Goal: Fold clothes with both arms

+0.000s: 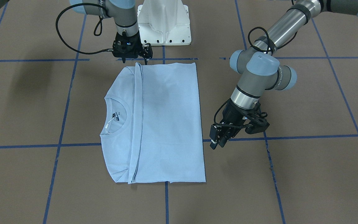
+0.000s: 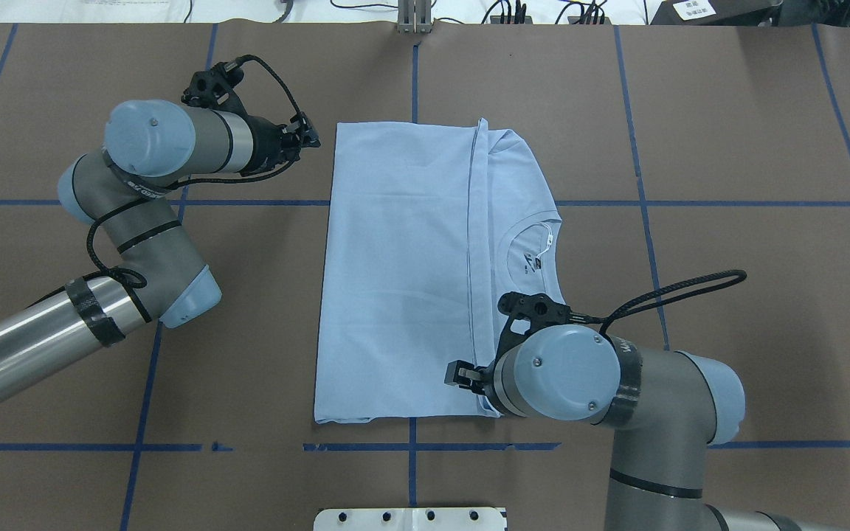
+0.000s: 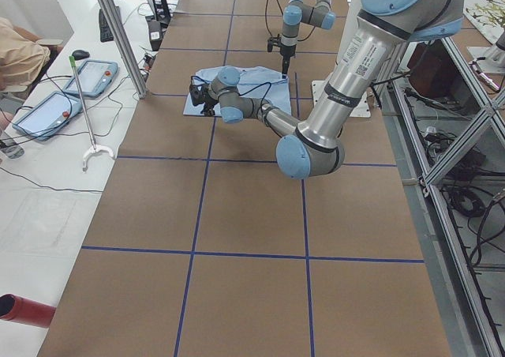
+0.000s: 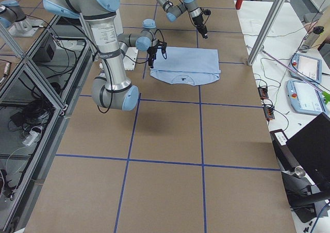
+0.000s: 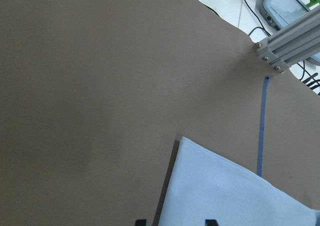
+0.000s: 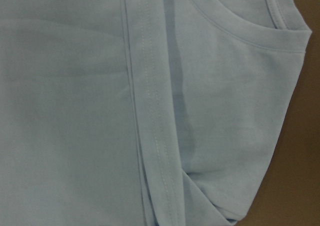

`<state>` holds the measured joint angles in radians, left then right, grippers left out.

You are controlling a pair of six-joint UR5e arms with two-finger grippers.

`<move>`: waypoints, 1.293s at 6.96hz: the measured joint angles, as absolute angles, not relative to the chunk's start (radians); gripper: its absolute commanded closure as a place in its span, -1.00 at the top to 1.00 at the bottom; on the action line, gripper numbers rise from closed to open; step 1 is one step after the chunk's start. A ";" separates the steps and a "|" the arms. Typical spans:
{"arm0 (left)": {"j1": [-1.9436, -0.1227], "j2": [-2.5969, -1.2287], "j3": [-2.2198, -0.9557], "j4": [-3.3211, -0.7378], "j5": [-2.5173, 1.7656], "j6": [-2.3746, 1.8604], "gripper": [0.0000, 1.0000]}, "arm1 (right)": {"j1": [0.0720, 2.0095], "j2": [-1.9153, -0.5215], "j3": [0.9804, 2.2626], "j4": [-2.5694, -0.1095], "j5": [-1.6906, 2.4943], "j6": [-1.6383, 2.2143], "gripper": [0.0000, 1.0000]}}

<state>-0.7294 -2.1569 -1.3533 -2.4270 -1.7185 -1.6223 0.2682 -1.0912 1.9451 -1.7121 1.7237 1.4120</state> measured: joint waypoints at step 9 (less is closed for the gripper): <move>-0.723 -2.125 -1.416 -2.418 -1.720 -1.645 -0.02 | 0.273 -1.022 1.841 -1.850 1.745 1.167 0.94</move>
<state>-0.7227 -2.1245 -1.4159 -2.4183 -1.7200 -1.6451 0.2733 -1.0224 1.8412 -1.8502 1.7445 1.1666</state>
